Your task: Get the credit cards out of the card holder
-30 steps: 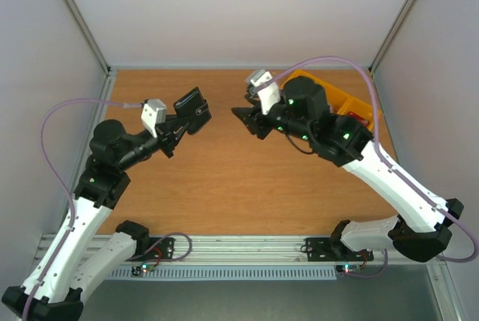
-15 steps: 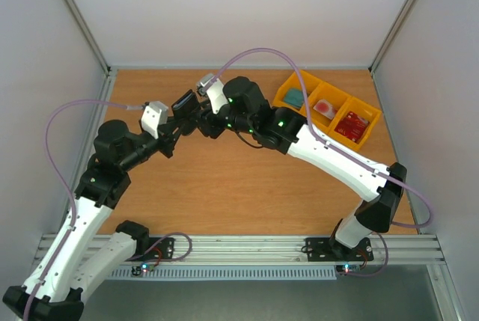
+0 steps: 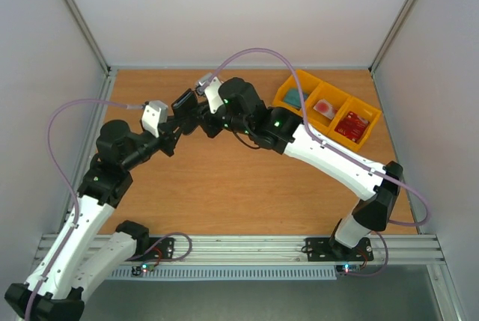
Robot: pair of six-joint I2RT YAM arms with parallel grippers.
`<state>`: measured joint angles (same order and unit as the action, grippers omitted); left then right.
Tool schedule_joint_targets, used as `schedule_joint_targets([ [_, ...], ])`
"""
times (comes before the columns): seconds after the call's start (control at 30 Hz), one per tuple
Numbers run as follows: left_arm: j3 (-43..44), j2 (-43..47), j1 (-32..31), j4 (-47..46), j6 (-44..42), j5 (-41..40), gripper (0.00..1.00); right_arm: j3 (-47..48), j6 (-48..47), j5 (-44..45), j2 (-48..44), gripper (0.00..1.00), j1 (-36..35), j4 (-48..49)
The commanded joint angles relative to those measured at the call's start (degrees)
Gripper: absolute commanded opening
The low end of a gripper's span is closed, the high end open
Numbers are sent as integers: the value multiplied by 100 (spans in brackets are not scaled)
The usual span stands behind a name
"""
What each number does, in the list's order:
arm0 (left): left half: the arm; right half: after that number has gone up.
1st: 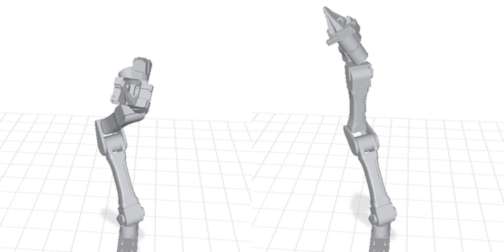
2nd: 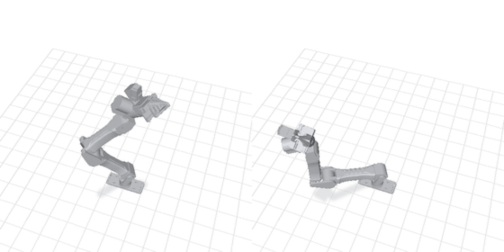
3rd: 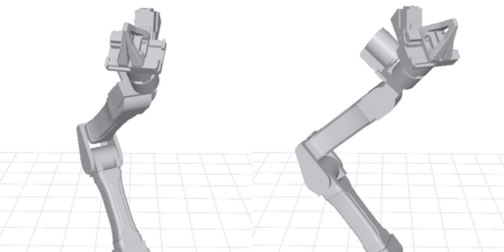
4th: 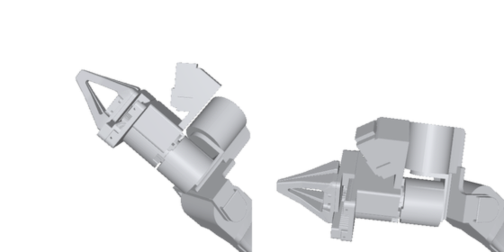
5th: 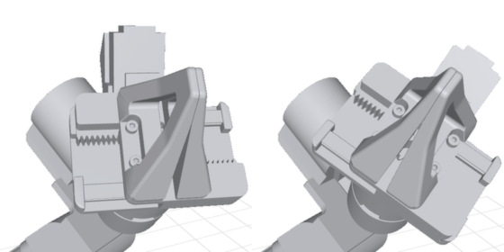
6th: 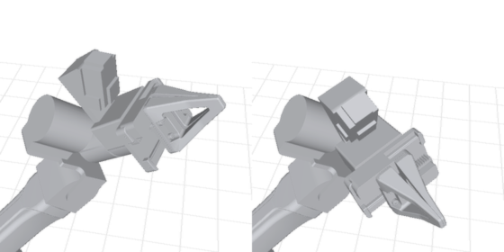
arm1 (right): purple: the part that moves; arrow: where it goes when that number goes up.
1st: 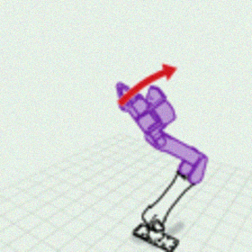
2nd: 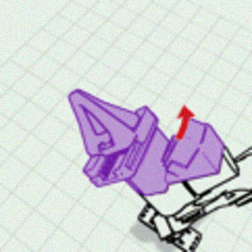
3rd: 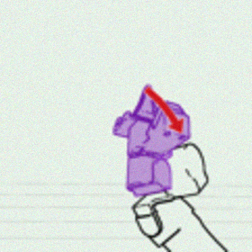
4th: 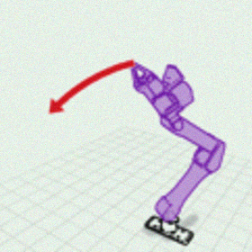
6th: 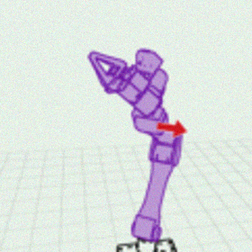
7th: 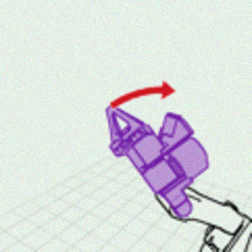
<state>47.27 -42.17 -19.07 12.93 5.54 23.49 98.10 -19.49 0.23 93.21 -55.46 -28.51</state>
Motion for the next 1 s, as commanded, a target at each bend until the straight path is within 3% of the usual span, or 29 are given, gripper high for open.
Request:
schedule_joint_targets([
  [0.0, 42, 83, -98, -1002, -93, 572, 0, -18, -97, 946, 290, 29, -4, -45],
  [0.17, 41, 106, -97, -1070, -198, 481, 0, -174, -222, 1535, 171, 2, 128, -55],
  [0.37, 23, 153, -90, -656, -179, 250, 0, -815, -211, 1629, -452, 2, 914, -345],
  [0.47, -4, 178, -89, -531, -188, 350, 0, -1052, -198, 834, -824, 15, 1703, -796],
  [0.53, -51, 167, -88, -525, -152, 782, 0, -1194, -415, -140, -1106, 31, 2112, -1016],
  [0.63, -155, 137, -88, -643, 11, 1568, 0, -1452, -1222, -1293, -1597, 56, 2230, -1238],
  [0.77, -213, 27, -88, -1151, 573, 2423, 0, -1649, -1865, -3425, -2274, 74, 2238, -1405],
  [0.83, -198, -62, -88, -1231, 789, 2443, 0, -1682, -1712, -4238, -2377, 79, 2235, -1244],
  [0.9, -139, -142, -88, -1231, 962, 2205, 0, -1786, -1256, -4371, -2363, 95, 2189, -883],
  [0.97, -96, -214, -88, -1231, 1025, 2175, 0, -1958, -1107, -4001, -2412, 99, 1934, -537],
])
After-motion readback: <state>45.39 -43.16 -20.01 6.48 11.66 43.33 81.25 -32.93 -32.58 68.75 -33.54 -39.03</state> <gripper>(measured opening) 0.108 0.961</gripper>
